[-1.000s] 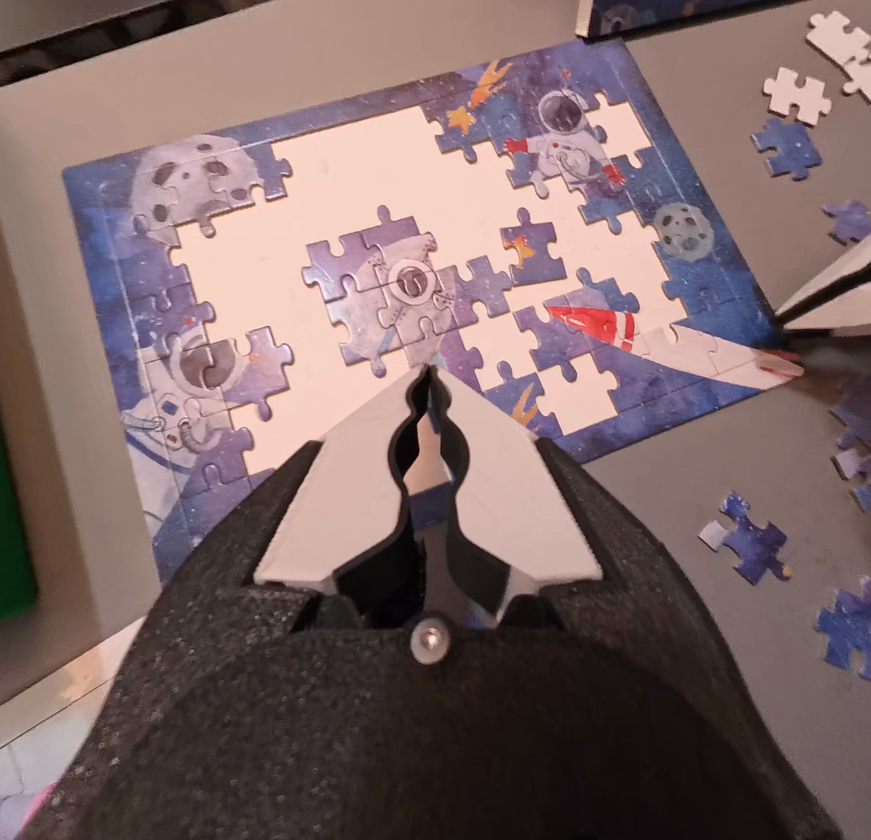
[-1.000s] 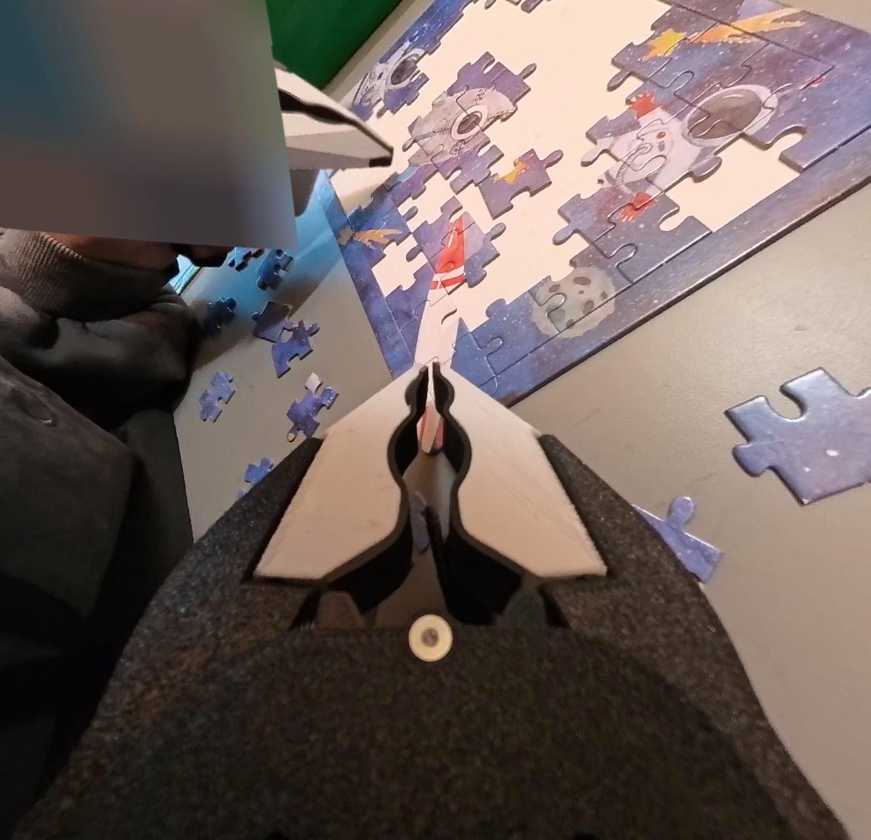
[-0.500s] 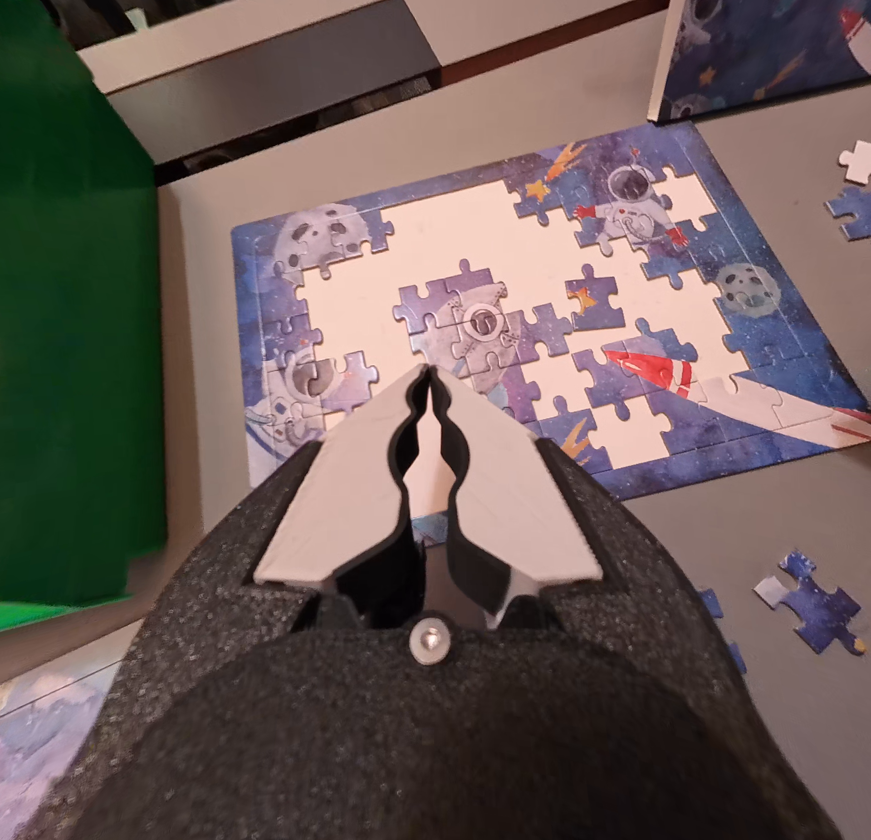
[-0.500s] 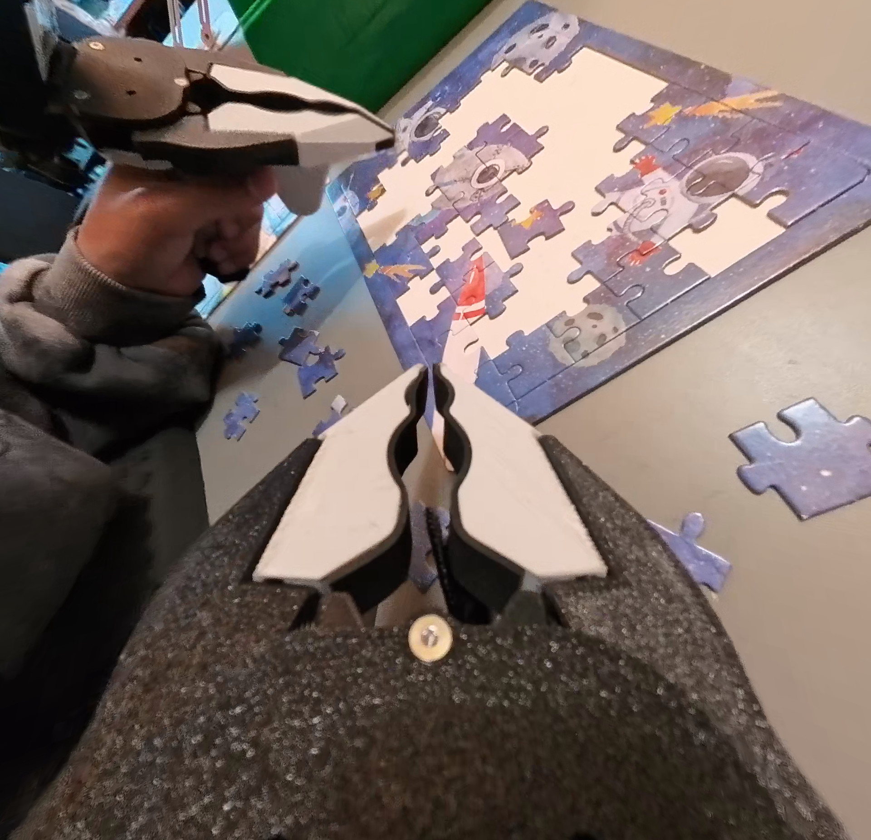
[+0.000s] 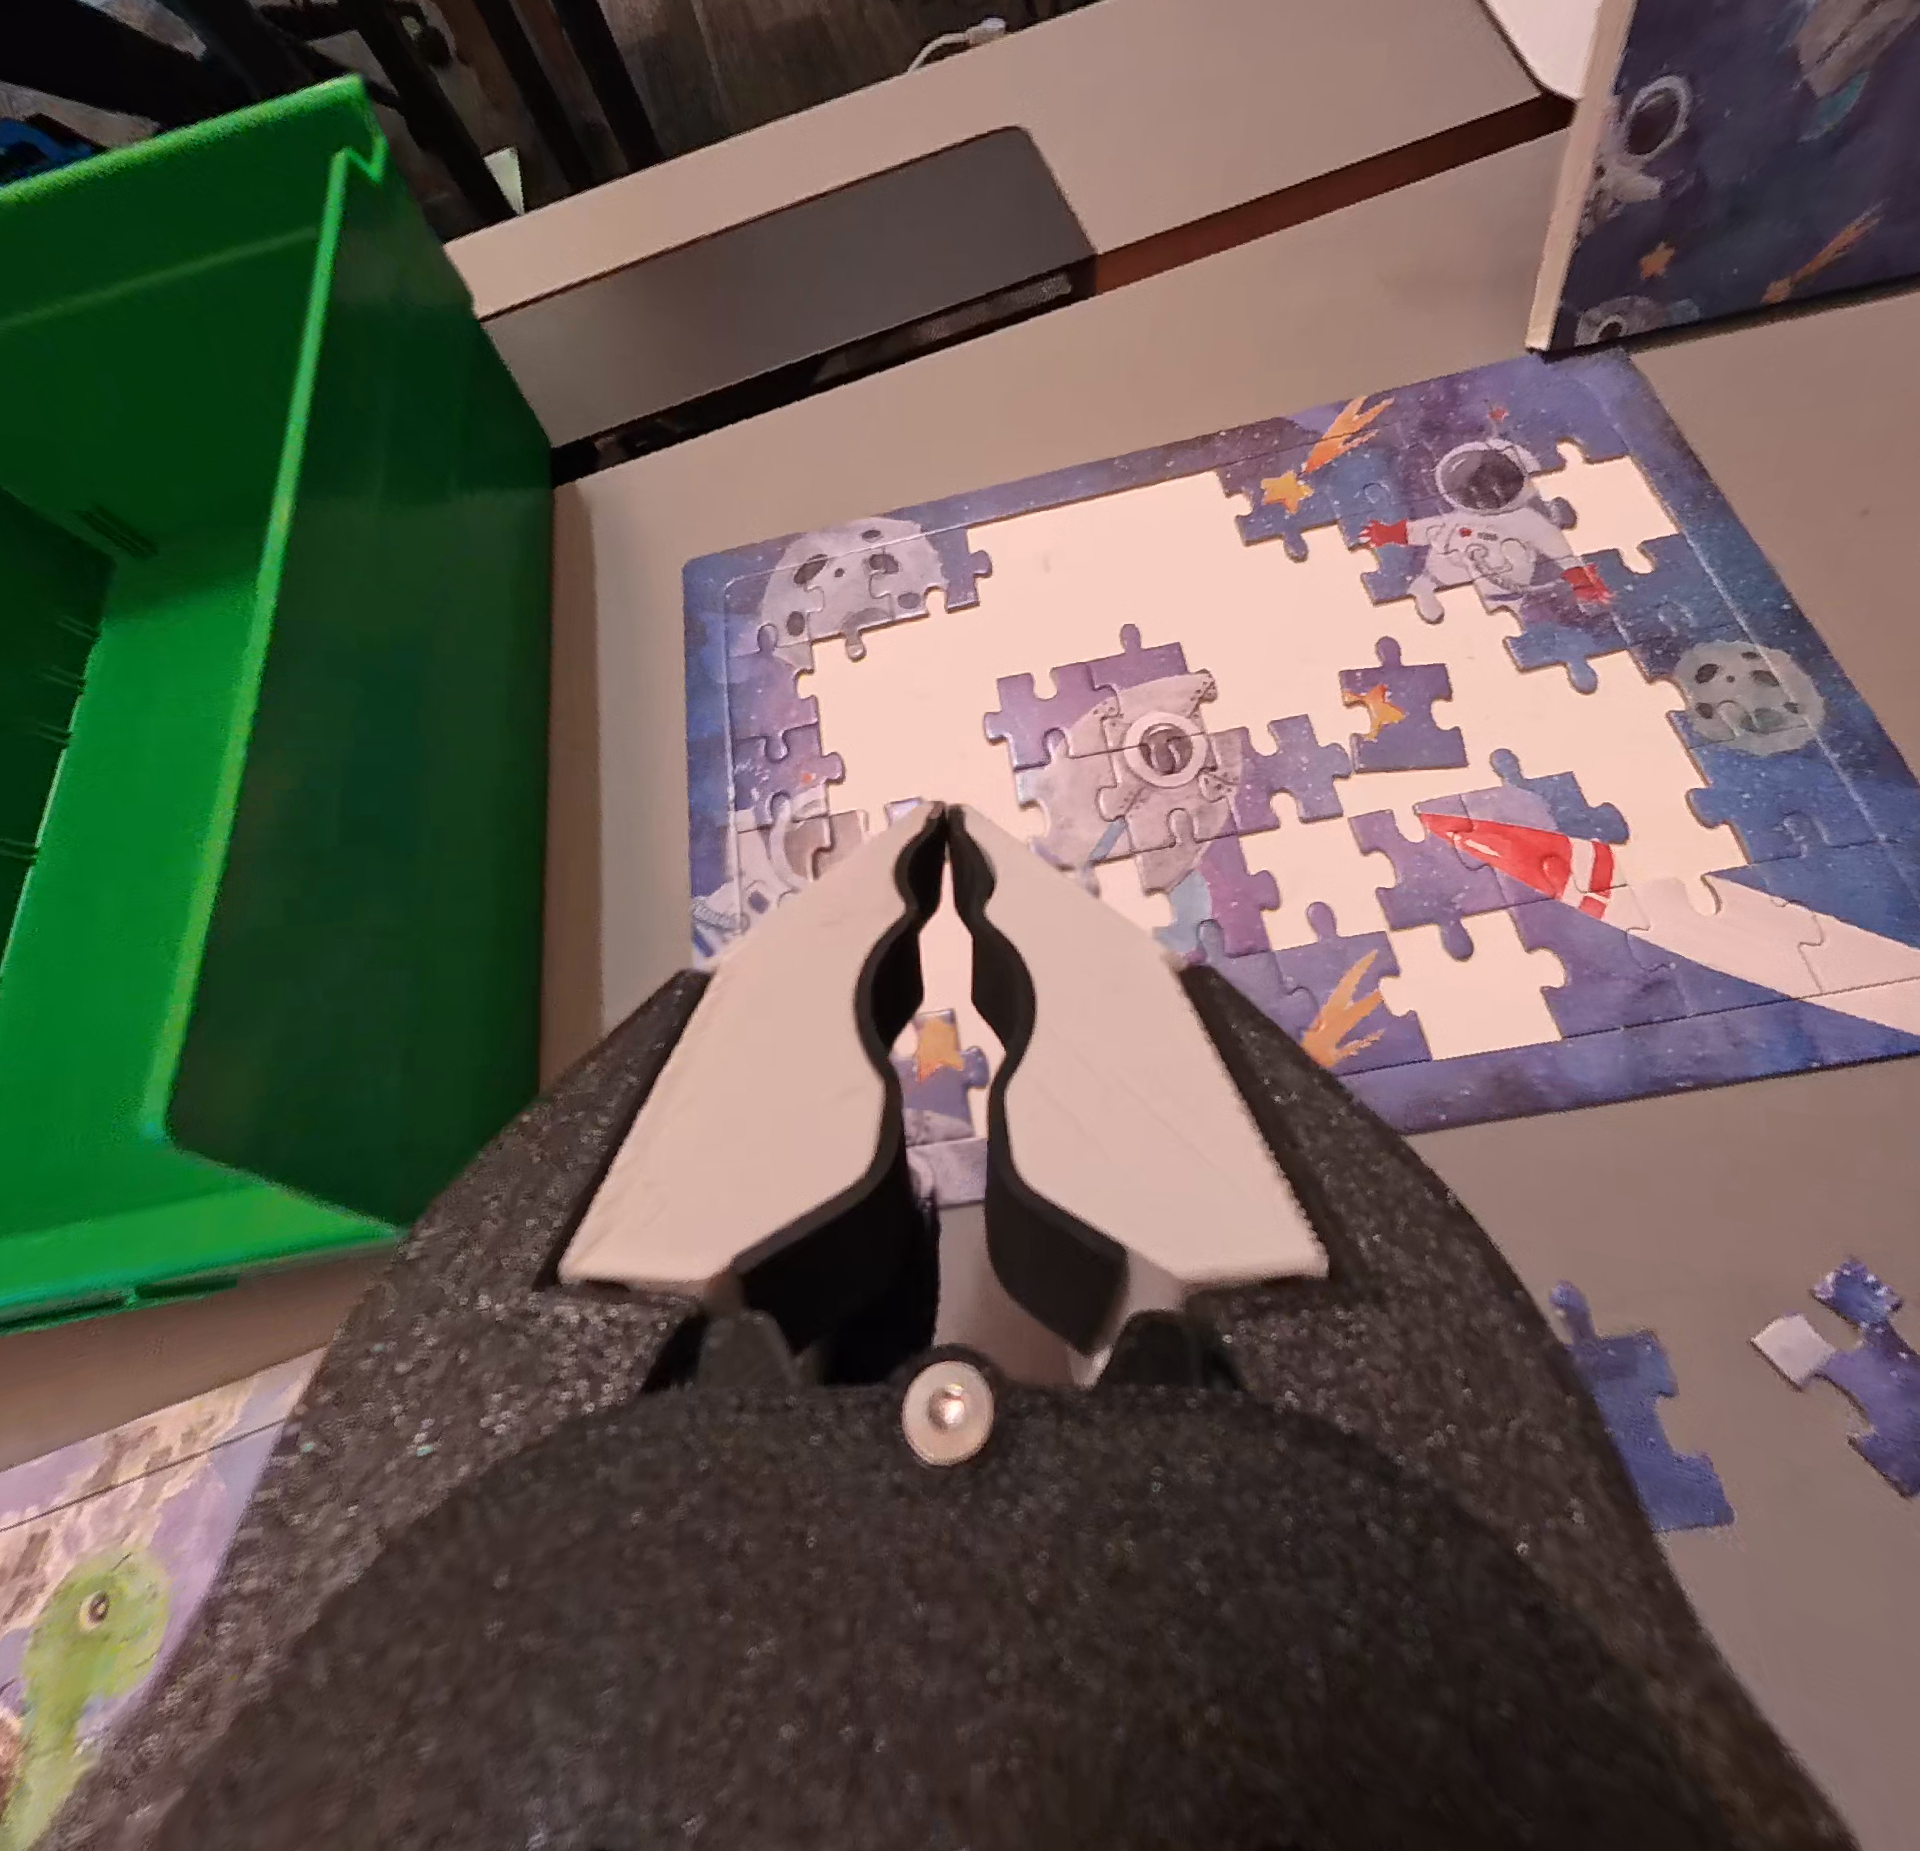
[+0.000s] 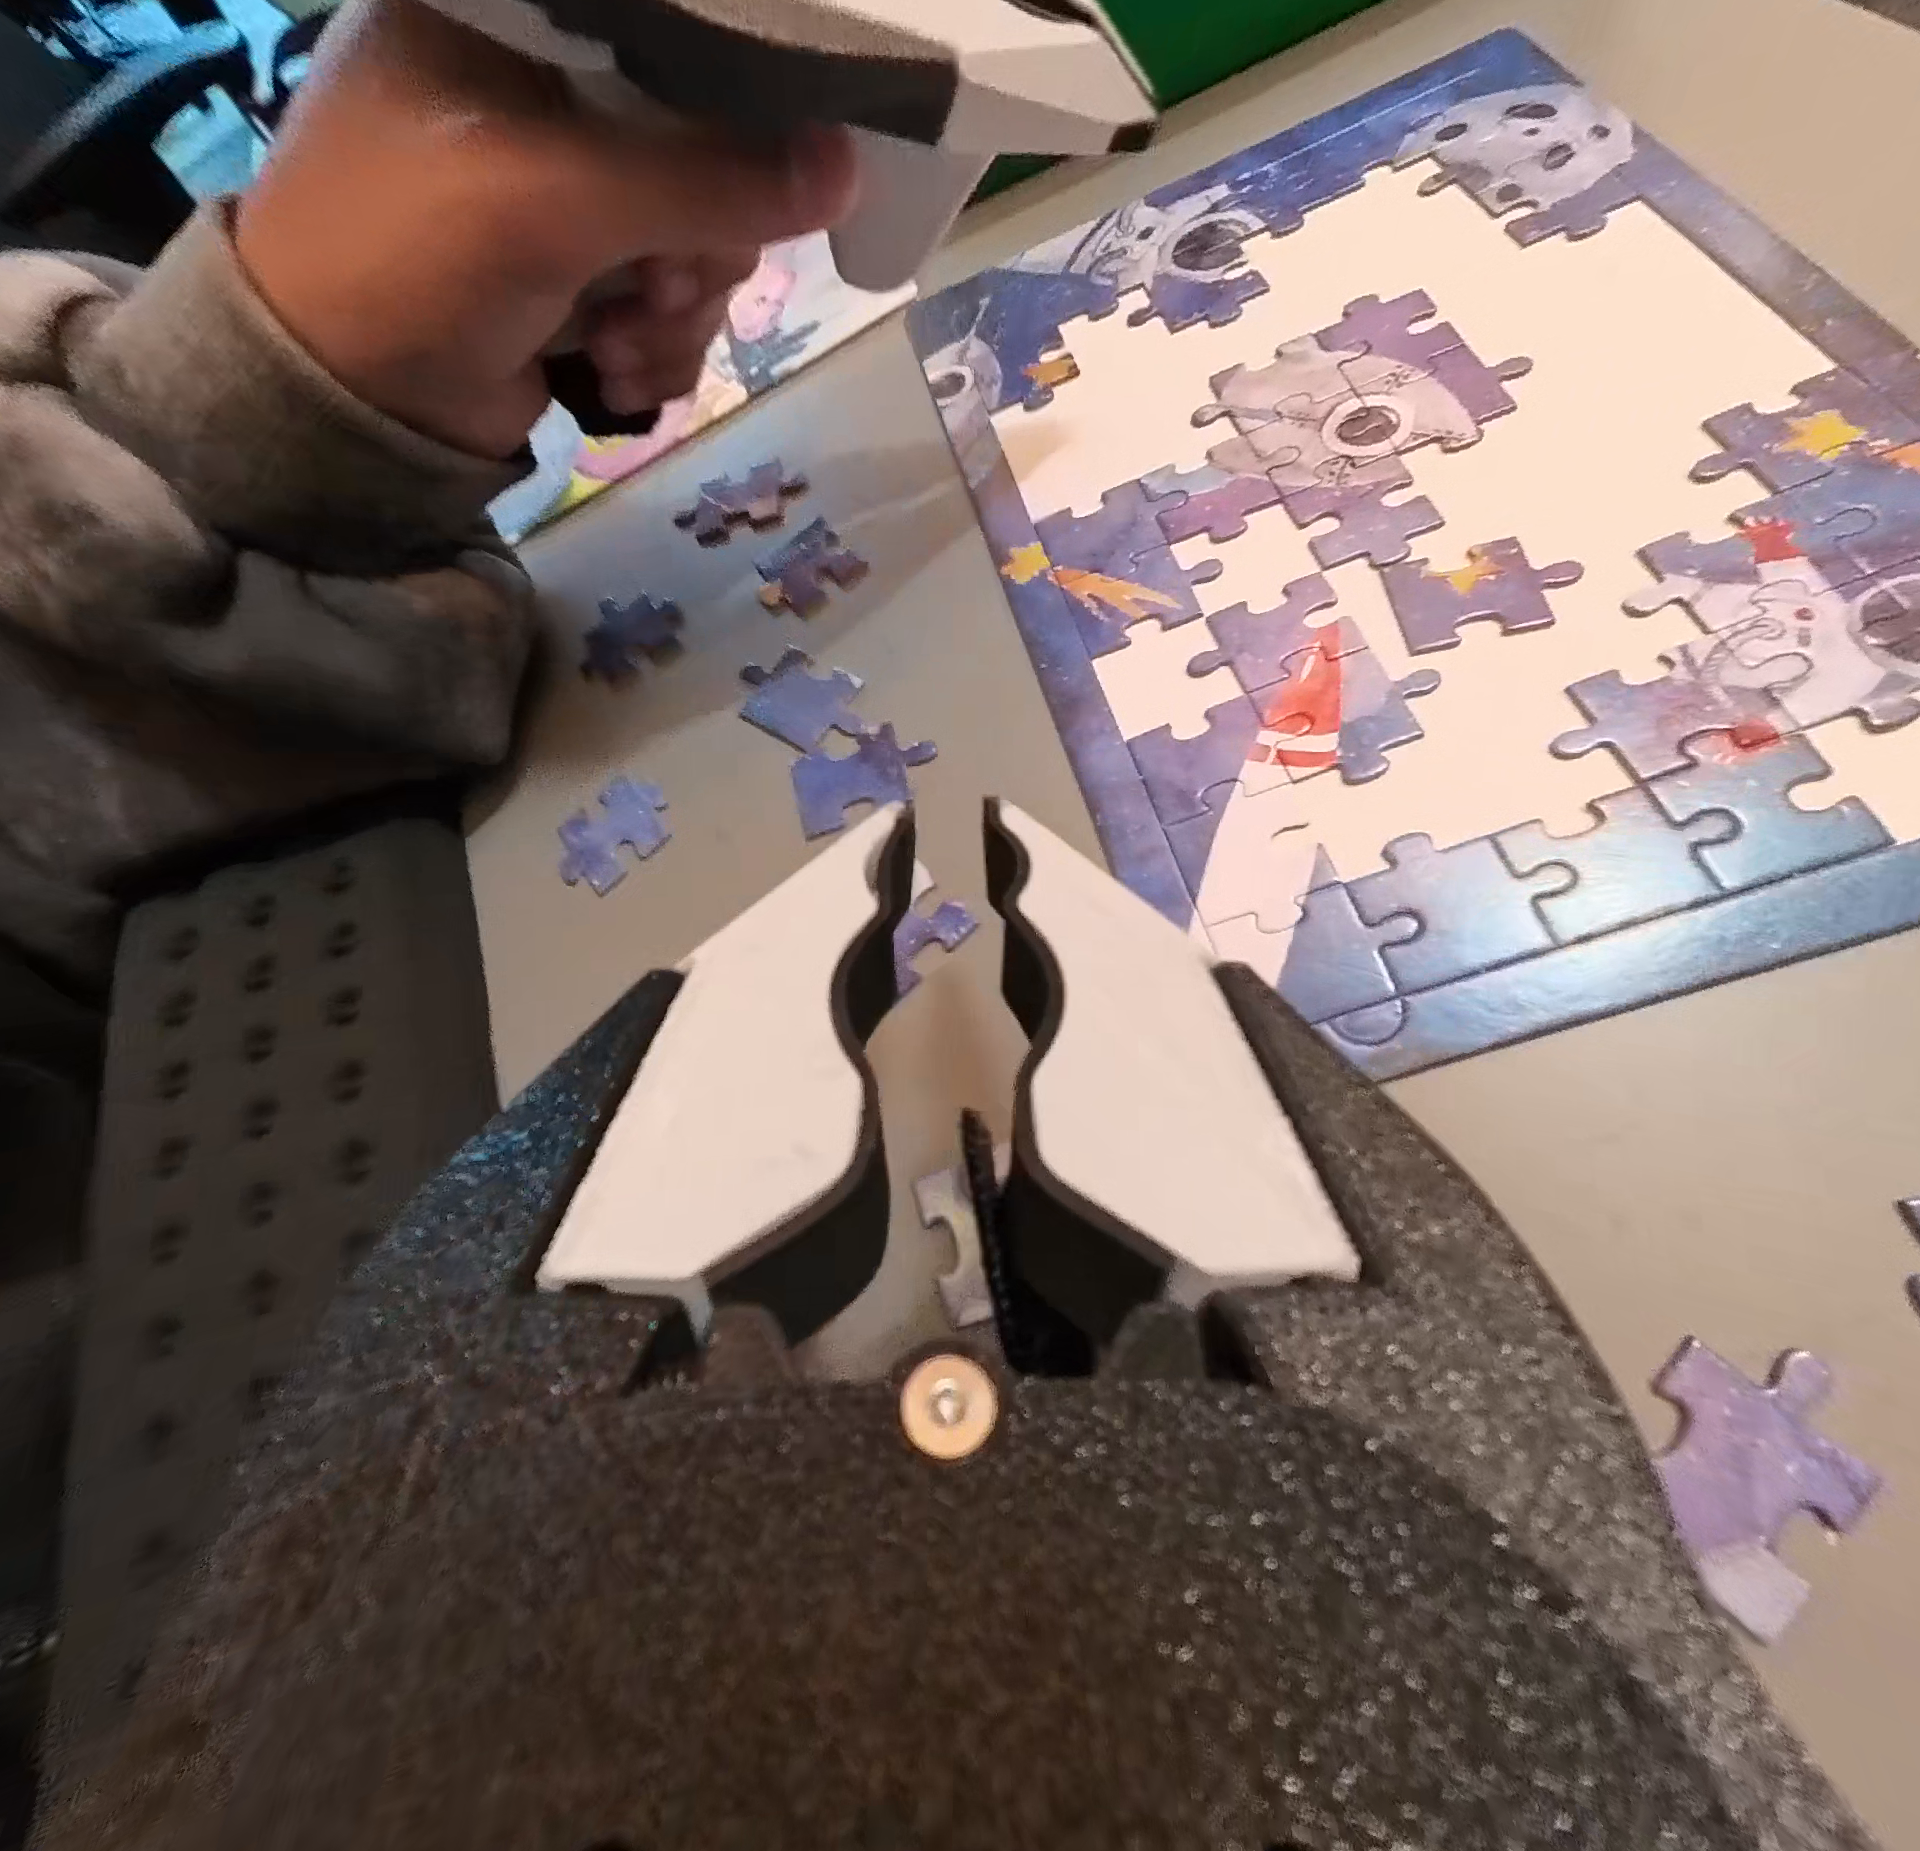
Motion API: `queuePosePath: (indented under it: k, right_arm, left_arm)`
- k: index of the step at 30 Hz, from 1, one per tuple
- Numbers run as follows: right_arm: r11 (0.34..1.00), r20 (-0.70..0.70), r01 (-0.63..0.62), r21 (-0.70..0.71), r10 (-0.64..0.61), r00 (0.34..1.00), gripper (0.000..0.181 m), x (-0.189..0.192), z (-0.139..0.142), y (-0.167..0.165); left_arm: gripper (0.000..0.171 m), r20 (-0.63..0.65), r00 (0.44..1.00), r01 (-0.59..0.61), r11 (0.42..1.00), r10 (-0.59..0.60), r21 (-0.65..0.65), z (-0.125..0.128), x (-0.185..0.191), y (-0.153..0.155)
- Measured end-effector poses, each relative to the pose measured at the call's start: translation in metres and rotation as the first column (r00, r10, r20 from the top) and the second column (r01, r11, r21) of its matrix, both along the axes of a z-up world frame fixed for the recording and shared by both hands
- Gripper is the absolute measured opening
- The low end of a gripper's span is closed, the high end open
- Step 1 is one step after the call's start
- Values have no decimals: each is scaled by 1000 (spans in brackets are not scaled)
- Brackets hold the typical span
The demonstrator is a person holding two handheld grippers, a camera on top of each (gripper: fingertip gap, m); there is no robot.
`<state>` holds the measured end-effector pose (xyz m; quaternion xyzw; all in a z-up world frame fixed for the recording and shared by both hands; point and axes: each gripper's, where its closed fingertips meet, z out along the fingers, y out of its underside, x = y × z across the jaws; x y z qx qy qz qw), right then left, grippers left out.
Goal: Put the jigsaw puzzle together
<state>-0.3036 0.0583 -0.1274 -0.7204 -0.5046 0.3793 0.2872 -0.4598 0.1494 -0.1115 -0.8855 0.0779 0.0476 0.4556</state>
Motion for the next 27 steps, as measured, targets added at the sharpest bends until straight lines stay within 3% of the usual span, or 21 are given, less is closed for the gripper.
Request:
queuePosePath:
  k: [6, 10, 13, 15, 17, 22, 27]
  right_arm:
    - [994, 68, -37, 103, 30, 997, 17, -3, -7, -5]
    - [973, 119, -70, 222, 44, 992, 20, -10, -13, -3]
    - [971, 155, -76, 228, 41, 987, 24, -20, -13, 14]
    - [977, 212, -80, 195, 38, 977, 43, -26, -10, 33]
    - [973, 223, -59, 221, 8, 975, 41, -36, 0, 64]
    - [965, 290, -143, 219, 76, 954, 39, -64, -9, 116]
    - [943, 383, -257, 213, 161, 910, 38, -67, -45, 115]
  left_arm:
    - [0, 92, 995, -53, 996, 46, 69, 17, -15, -2]
    - [0, 197, 980, 24, 1000, -28, 20, 11, -3, -4]
    - [0, 207, 971, 150, 980, -120, -132, -21, 15, -13]
    - [0, 183, 965, 228, 950, -190, -212, -41, 25, -21]
    - [0, 194, 951, 285, 926, -241, -247, -54, 33, -27]
    - [0, 337, 899, 352, 918, -278, -182, -46, 48, -31]
    - [0, 279, 910, 370, 904, -306, -214, -53, 52, -33]
